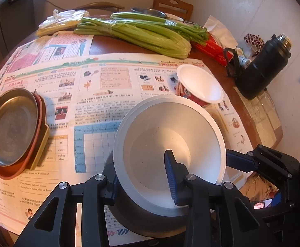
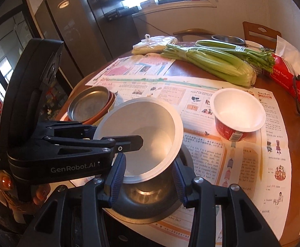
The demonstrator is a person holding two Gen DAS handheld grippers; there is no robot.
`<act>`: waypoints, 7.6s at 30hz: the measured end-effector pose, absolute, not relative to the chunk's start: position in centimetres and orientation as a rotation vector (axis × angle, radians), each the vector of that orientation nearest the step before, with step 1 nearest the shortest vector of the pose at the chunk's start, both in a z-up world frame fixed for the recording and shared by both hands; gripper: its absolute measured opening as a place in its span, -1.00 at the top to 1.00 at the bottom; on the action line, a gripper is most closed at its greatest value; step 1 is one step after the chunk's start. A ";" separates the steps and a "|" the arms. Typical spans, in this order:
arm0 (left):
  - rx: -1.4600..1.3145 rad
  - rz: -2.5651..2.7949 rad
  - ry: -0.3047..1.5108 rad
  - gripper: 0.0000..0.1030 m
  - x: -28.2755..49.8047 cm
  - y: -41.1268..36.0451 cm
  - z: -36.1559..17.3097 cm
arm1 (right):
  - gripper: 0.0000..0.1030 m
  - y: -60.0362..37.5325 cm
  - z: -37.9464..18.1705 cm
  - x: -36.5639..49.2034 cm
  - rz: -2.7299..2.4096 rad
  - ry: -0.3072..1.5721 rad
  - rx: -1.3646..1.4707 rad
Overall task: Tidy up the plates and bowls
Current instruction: 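Lift the paper bowl with the left tool and lower it into the steel bowl, then open the left tool to release the paper bowl inside the pot, then move the left tool to the second red-and-white paper bowl and grip its rim, then lift the second paper bowl with the left tool and lower it into the pot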
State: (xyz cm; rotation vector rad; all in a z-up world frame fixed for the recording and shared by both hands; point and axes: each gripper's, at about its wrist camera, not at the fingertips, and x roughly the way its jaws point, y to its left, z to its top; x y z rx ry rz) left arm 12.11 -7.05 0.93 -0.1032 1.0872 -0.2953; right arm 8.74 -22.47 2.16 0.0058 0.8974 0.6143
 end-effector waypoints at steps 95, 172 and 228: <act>-0.055 -0.350 0.927 -0.11 12.0 -6.7 4.5 | 0.12 -24.6 1.7 8.7 0.471 0.917 0.014; 0.045 -0.510 1.222 0.42 28.6 -18.1 -2.7 | 0.12 -30.6 -1.5 20.6 0.228 0.933 0.185; -0.048 -0.459 0.971 0.39 14.6 -8.1 6.4 | 0.12 -23.2 7.2 9.6 0.390 0.763 0.033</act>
